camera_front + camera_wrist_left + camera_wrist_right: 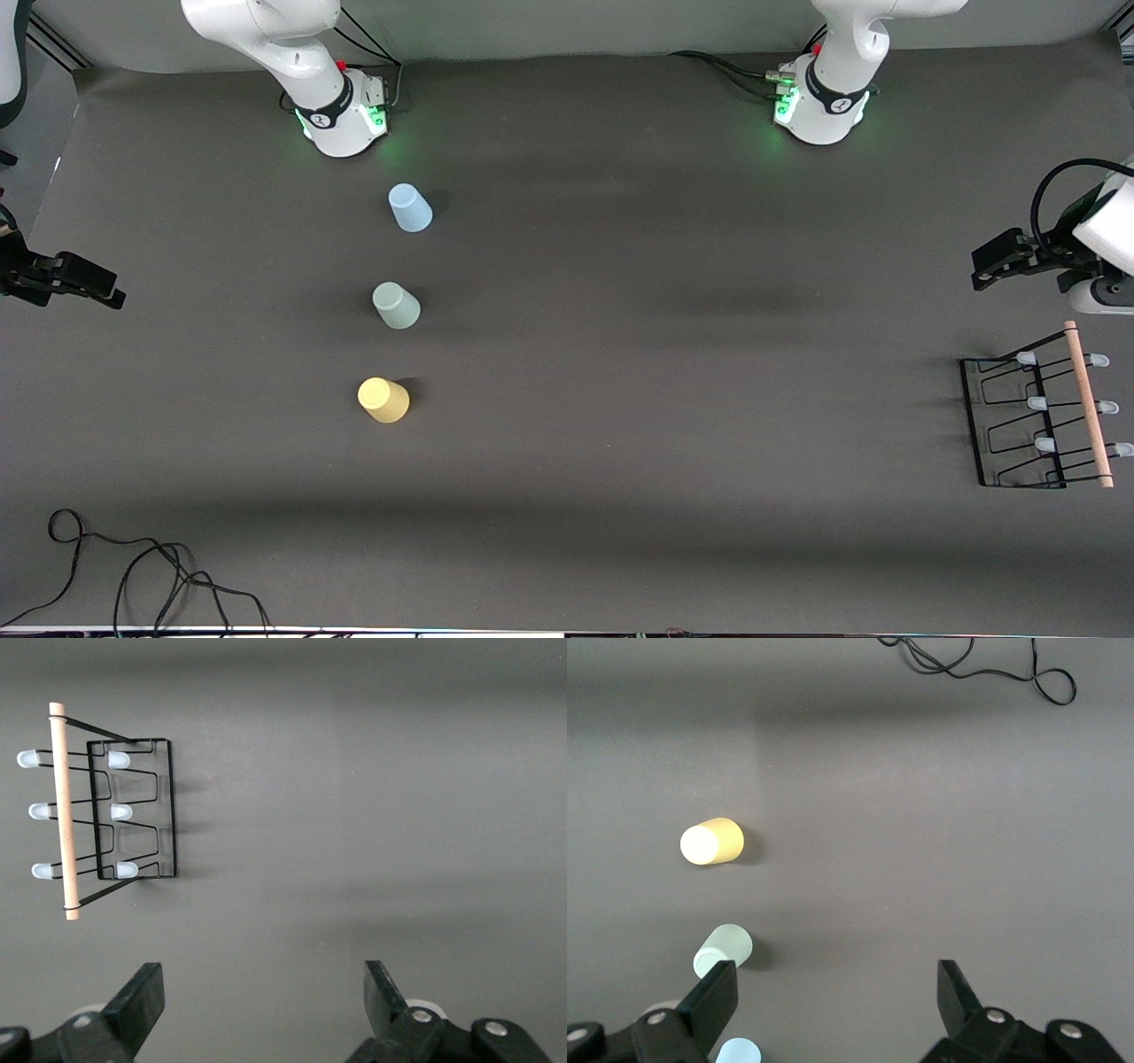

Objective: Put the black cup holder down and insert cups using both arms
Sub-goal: 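Lower the left gripper over the black wire cup holder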

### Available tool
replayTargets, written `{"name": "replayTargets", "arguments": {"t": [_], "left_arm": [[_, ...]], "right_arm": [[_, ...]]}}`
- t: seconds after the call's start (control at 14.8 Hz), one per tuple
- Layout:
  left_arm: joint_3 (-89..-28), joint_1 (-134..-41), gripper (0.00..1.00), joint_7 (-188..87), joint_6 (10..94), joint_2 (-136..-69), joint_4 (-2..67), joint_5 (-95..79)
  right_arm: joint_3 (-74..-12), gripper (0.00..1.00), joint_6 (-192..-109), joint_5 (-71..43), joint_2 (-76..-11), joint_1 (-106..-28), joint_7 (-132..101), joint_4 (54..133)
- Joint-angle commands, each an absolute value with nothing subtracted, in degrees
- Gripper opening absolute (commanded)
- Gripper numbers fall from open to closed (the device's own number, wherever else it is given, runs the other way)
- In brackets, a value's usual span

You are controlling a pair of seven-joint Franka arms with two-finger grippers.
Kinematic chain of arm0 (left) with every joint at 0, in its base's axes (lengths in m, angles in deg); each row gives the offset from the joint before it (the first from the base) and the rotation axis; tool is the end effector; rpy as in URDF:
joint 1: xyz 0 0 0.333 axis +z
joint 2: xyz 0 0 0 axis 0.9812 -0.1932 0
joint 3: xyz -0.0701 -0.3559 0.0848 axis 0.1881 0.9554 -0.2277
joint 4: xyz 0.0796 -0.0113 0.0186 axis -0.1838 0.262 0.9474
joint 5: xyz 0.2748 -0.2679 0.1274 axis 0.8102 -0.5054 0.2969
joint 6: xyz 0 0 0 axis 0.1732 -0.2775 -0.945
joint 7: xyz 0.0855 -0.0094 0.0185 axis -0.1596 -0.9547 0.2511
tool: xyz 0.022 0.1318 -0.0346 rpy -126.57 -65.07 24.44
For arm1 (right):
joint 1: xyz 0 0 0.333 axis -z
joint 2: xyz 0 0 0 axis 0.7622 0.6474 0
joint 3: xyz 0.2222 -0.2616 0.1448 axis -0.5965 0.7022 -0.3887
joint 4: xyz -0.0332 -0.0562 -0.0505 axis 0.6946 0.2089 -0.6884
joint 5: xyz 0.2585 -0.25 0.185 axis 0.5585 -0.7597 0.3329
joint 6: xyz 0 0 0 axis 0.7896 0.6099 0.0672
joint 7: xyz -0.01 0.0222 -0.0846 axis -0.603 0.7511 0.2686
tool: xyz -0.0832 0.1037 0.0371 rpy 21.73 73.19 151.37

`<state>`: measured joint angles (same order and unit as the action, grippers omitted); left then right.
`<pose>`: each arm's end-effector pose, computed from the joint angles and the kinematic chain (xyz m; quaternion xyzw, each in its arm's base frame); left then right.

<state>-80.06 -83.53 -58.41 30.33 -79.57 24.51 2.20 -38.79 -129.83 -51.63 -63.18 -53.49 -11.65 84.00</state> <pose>0.5914 -0.0111 0.6214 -0.9996 0.0239 -0.0107 0.0111 0.5967 -0.0577 0.6257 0.9991 -0.0382 0.0145 0.0123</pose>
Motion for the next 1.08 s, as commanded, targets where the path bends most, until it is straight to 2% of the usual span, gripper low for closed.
{"name": "replayTargets", "arguments": {"t": [0.0, 1.01], "left_arm": [[-80.3, -83.8, 0.99, -56.2, 30.1, -79.5, 24.8, 2.7], [-80.8, -83.3, 1.0, -57.1, 30.4, -81.1, 24.0, 2.7]], "right_arm": [[-38.7, 1.0, -129.4, -50.2, -62.5, -53.3, -11.7, 82.9], [-38.6, 1.0, -129.3, -50.1, -62.5, -53.3, -12.1, 83.1]]}}
